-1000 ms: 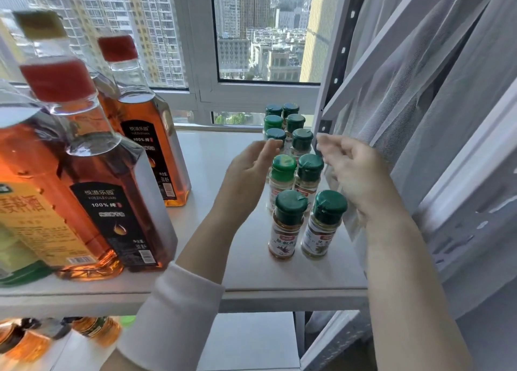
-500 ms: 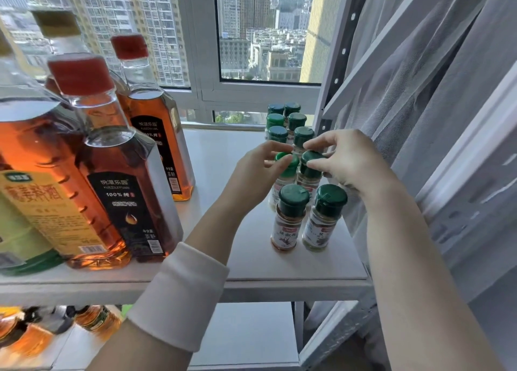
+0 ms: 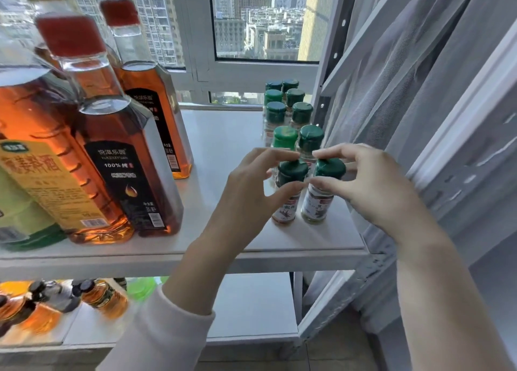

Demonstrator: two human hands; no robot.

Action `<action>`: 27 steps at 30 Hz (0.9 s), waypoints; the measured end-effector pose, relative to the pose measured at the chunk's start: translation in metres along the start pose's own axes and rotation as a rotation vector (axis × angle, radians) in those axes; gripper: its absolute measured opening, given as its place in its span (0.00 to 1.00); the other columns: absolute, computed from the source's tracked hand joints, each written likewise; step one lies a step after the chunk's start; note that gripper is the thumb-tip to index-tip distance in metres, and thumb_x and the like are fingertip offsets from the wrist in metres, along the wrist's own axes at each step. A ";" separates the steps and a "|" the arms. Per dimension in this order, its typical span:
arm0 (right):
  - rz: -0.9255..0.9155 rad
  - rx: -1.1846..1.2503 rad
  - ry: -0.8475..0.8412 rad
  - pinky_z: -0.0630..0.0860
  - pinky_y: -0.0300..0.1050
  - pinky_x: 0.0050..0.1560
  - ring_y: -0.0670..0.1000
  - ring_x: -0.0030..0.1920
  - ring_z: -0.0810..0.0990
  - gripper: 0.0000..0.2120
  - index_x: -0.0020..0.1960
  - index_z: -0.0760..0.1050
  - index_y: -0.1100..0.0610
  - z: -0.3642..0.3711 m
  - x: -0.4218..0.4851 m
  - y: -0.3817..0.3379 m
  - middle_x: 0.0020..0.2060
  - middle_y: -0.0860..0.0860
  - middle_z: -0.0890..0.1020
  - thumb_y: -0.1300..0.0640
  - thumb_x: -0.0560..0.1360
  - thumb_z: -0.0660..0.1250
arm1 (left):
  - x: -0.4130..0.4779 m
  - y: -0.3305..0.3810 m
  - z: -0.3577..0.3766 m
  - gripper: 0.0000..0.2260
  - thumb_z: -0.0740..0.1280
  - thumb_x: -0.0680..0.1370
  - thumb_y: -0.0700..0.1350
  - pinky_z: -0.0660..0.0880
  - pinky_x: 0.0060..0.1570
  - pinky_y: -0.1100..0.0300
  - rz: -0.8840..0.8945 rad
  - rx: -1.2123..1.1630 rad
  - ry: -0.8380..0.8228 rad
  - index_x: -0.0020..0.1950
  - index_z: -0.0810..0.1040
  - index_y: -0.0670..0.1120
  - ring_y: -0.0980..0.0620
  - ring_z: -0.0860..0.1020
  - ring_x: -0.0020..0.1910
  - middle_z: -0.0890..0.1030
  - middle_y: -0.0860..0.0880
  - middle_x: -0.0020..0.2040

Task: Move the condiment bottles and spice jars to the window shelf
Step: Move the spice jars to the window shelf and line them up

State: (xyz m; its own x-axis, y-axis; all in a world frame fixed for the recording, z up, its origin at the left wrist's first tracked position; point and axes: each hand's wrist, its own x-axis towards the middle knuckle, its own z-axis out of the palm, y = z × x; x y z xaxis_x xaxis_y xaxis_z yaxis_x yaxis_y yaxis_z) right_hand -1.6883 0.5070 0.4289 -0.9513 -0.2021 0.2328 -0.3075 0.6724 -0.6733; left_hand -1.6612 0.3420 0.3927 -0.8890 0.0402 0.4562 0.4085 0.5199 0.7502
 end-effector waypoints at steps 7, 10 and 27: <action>-0.005 0.078 -0.004 0.68 0.19 0.40 0.38 0.43 0.76 0.16 0.53 0.79 0.48 0.004 -0.001 -0.004 0.48 0.48 0.80 0.59 0.68 0.74 | 0.003 -0.004 -0.008 0.15 0.70 0.72 0.38 0.69 0.49 0.79 0.015 0.007 -0.014 0.57 0.76 0.48 0.74 0.73 0.49 0.73 0.62 0.49; -0.012 0.100 -0.021 0.68 0.18 0.39 0.35 0.42 0.75 0.15 0.54 0.79 0.48 0.004 -0.002 -0.005 0.46 0.46 0.80 0.59 0.68 0.74 | 0.001 -0.004 -0.009 0.14 0.70 0.72 0.38 0.70 0.49 0.79 0.008 -0.005 -0.027 0.56 0.76 0.50 0.72 0.74 0.48 0.75 0.58 0.50; 0.010 0.108 -0.053 0.67 0.19 0.37 0.31 0.39 0.75 0.15 0.53 0.79 0.46 -0.003 -0.006 -0.003 0.43 0.42 0.80 0.57 0.68 0.74 | -0.003 -0.005 0.004 0.16 0.71 0.72 0.41 0.70 0.49 0.78 0.051 -0.021 0.013 0.57 0.74 0.52 0.71 0.73 0.50 0.76 0.58 0.52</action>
State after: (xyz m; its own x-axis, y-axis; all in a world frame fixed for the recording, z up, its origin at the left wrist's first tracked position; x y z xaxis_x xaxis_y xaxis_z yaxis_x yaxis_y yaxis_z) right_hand -1.6812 0.5079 0.4316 -0.9532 -0.2349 0.1903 -0.2958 0.5947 -0.7475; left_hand -1.6611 0.3423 0.3858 -0.8641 0.0554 0.5002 0.4578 0.4992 0.7357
